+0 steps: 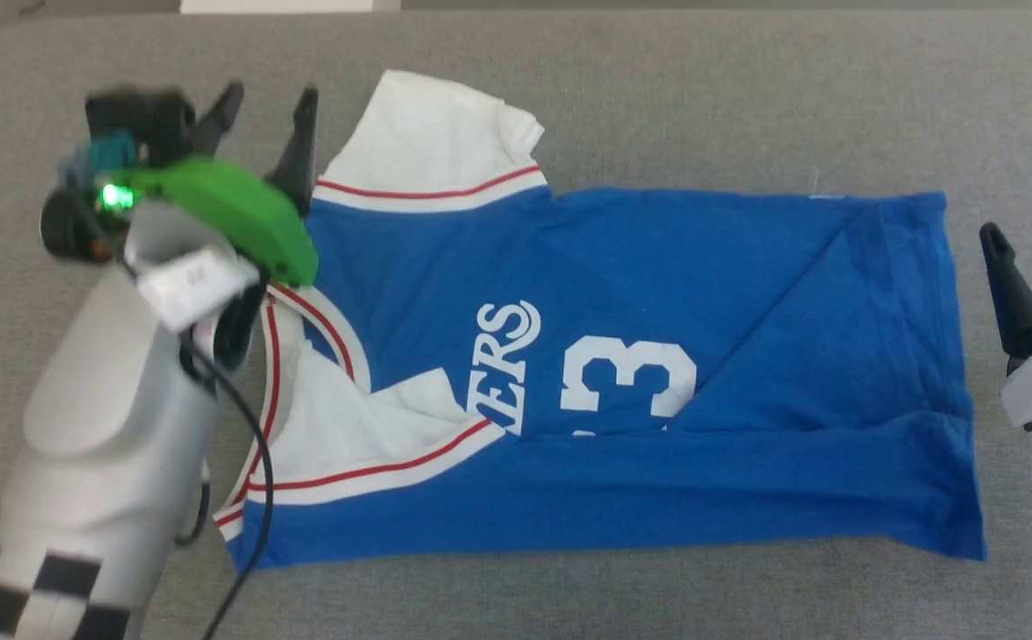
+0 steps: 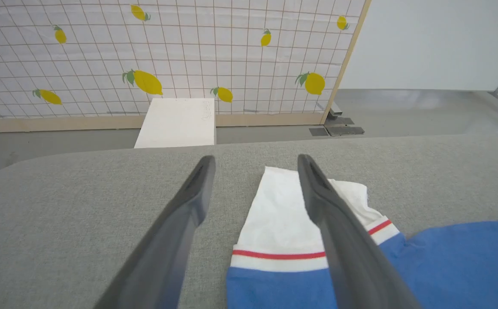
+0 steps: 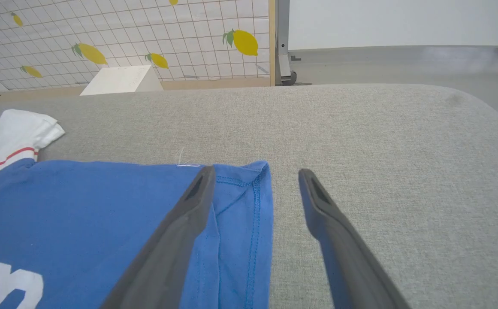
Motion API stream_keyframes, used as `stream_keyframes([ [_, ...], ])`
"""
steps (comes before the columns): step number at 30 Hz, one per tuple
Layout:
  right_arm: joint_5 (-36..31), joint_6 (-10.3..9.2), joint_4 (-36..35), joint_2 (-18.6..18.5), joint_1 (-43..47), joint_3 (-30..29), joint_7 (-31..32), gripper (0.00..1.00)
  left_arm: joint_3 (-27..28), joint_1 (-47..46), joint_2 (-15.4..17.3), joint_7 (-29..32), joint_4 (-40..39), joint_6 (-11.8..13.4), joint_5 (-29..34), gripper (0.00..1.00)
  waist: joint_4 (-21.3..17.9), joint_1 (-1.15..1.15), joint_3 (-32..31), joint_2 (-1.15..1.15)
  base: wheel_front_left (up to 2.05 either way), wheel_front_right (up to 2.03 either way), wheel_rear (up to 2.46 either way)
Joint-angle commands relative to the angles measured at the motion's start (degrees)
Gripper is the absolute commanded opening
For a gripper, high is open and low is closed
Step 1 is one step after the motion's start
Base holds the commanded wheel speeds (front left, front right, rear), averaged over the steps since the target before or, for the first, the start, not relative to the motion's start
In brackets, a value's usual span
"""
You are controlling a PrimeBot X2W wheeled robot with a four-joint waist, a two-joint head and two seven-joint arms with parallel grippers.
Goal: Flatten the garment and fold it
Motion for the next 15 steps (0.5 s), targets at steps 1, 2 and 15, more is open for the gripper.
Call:
stream_keyframes([
  [1, 0.5, -0.06, -0.4, -0.2, -1.2, 0.2, 0.1, 1.00, -0.2, -3.2, -0.8, 0.9, 2.1, -0.6, 0.2, 1.00, -0.8, -0.01, 3.2, 0.00, 0.00, 0.00, 0.00],
  [2, 0.5, -0.06, -0.6, -0.4, -1.5, 0.3, 0.1, 1.00, -0.5, -5.7, -1.2, 2.5, 4.4, -0.9, 0.0, 1.00, -1.1, -0.01, 3.9, 0.00, 0.00, 0.00, 0.00],
  [15, 0.3, -0.06, -3.3, -1.8, -1.8, -0.5, 1.1, 1.00, -3.5, -26.1, -5.3, 25.6, 24.8, 0.2, -2.0, 1.00, -4.7, -0.01, 8.8, 0.00, 0.00, 0.00, 0.00],
])
